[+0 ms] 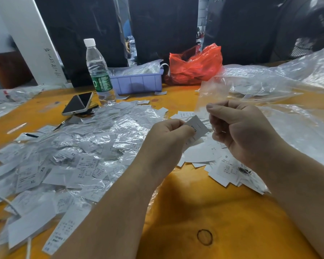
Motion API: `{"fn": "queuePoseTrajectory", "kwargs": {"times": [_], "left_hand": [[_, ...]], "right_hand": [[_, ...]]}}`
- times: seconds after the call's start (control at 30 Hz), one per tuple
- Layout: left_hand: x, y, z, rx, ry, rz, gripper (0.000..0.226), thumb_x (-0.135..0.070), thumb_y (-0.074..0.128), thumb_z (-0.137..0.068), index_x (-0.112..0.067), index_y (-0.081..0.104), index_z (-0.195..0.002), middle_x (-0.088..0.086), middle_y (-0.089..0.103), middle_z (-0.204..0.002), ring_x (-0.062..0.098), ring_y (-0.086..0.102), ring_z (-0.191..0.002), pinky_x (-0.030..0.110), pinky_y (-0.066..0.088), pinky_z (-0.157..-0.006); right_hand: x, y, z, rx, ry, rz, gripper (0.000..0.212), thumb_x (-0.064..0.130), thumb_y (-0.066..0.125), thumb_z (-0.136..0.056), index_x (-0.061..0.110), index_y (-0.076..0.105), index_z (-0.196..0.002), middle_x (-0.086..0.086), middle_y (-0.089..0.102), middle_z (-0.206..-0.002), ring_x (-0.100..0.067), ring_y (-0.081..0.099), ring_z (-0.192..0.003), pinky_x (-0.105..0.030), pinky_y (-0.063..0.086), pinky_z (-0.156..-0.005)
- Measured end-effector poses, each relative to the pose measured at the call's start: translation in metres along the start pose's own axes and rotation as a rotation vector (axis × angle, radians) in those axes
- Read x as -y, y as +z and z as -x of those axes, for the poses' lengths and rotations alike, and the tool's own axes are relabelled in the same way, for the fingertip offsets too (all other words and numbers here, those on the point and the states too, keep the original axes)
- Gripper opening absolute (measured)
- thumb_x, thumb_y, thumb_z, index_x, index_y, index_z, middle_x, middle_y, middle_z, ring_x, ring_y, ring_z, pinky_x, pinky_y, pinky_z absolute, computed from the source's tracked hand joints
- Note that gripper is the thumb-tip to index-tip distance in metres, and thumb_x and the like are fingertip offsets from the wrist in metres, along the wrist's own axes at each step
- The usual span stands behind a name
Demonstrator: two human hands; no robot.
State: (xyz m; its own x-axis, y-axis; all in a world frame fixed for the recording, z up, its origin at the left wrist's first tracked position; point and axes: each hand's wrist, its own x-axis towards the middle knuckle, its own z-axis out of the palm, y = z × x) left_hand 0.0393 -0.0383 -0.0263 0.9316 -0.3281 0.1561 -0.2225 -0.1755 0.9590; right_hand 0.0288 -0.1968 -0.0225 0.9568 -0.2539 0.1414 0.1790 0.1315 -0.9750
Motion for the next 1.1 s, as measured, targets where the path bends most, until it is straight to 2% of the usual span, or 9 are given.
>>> {"fn": "queuePoseTrajectory", "kwargs": {"times": [0.13, 0.2, 0.27, 0.4, 0.6, 0.83, 1.0, 1.1], "left_hand": [[0.0009, 0.0008, -0.0002, 0.032, -0.020, -0.025, 0.024, -0.024, 0.061, -0.089, -0.028, 0.073, -0.068, -0.020, 0.060, -0.053, -0.005, 0.049, -0.047, 0.010, 0.037, -0.043], [-0.0001, 0.0017, -0.0002, 0.047, -0.032, -0.025, 0.014, -0.034, 0.061, -0.078, -0.031, 0.073, -0.072, -0.018, 0.060, -0.055, -0.003, 0.048, -0.047, 0.013, 0.036, -0.044], [-0.0001, 0.0022, -0.0007, 0.063, -0.035, -0.022, 0.017, -0.036, 0.057, -0.071, -0.029, 0.073, -0.072, -0.017, 0.059, -0.055, -0.002, 0.047, -0.048, 0.015, 0.036, -0.044], [-0.0003, 0.0025, 0.0003, 0.105, -0.021, -0.023, 0.018, -0.036, 0.056, -0.071, -0.032, 0.073, -0.067, -0.016, 0.061, -0.057, -0.002, 0.047, -0.048, 0.016, 0.036, -0.047], [0.0010, 0.0020, -0.0001, 0.119, 0.012, -0.012, 0.018, -0.035, 0.056, -0.072, -0.034, 0.073, -0.065, -0.018, 0.063, -0.060, -0.006, 0.051, -0.053, 0.010, 0.037, -0.047], [0.0020, 0.0010, -0.0009, 0.103, 0.003, -0.013, 0.019, -0.036, 0.056, -0.072, -0.031, 0.074, -0.069, -0.017, 0.064, -0.064, 0.000, 0.053, -0.059, 0.010, 0.038, -0.048], [0.0016, 0.0013, -0.0006, 0.124, 0.010, -0.036, 0.019, -0.034, 0.056, -0.073, -0.032, 0.072, -0.063, -0.018, 0.061, -0.058, -0.004, 0.051, -0.051, 0.010, 0.036, -0.046], [0.0018, 0.0013, -0.0009, 0.133, 0.019, -0.038, 0.019, -0.032, 0.056, -0.072, -0.029, 0.070, -0.059, -0.016, 0.058, -0.054, 0.000, 0.047, -0.049, 0.016, 0.035, -0.048]], "right_hand": [[-0.0002, 0.0016, 0.0007, 0.032, -0.002, -0.009, 0.027, 0.016, 0.065, -0.090, 0.016, 0.060, -0.064, 0.000, 0.051, -0.056, -0.013, 0.040, -0.050, -0.022, 0.037, -0.042], [-0.0006, 0.0025, 0.0010, 0.053, -0.003, -0.016, 0.027, 0.016, 0.065, -0.090, 0.014, 0.059, -0.064, -0.001, 0.049, -0.056, -0.013, 0.038, -0.050, -0.022, 0.036, -0.042], [-0.0003, 0.0030, 0.0012, 0.062, -0.005, -0.013, 0.025, 0.017, 0.065, -0.090, 0.012, 0.057, -0.066, -0.001, 0.049, -0.055, -0.013, 0.038, -0.049, -0.022, 0.036, -0.042], [-0.0009, 0.0026, 0.0013, 0.049, -0.008, 0.000, 0.025, 0.018, 0.065, -0.090, 0.013, 0.057, -0.067, 0.000, 0.049, -0.056, -0.013, 0.038, -0.050, -0.024, 0.037, -0.046], [-0.0014, 0.0028, 0.0019, 0.002, -0.011, 0.045, 0.029, 0.022, 0.067, -0.090, 0.016, 0.055, -0.064, 0.000, 0.050, -0.056, -0.012, 0.039, -0.049, -0.024, 0.038, -0.047], [-0.0021, 0.0056, 0.0038, 0.015, -0.008, 0.038, 0.029, 0.023, 0.067, -0.089, 0.014, 0.052, -0.065, -0.001, 0.047, -0.056, -0.011, 0.037, -0.049, -0.030, 0.037, -0.053], [-0.0020, 0.0047, 0.0040, -0.020, -0.018, 0.055, 0.031, 0.025, 0.068, -0.089, 0.017, 0.053, -0.063, 0.000, 0.048, -0.056, -0.011, 0.039, -0.049, -0.023, 0.039, -0.046], [-0.0026, 0.0041, 0.0035, -0.036, -0.027, 0.059, 0.031, 0.024, 0.068, -0.089, 0.017, 0.054, -0.063, 0.000, 0.048, -0.056, -0.012, 0.039, -0.050, -0.022, 0.038, -0.046]]}}
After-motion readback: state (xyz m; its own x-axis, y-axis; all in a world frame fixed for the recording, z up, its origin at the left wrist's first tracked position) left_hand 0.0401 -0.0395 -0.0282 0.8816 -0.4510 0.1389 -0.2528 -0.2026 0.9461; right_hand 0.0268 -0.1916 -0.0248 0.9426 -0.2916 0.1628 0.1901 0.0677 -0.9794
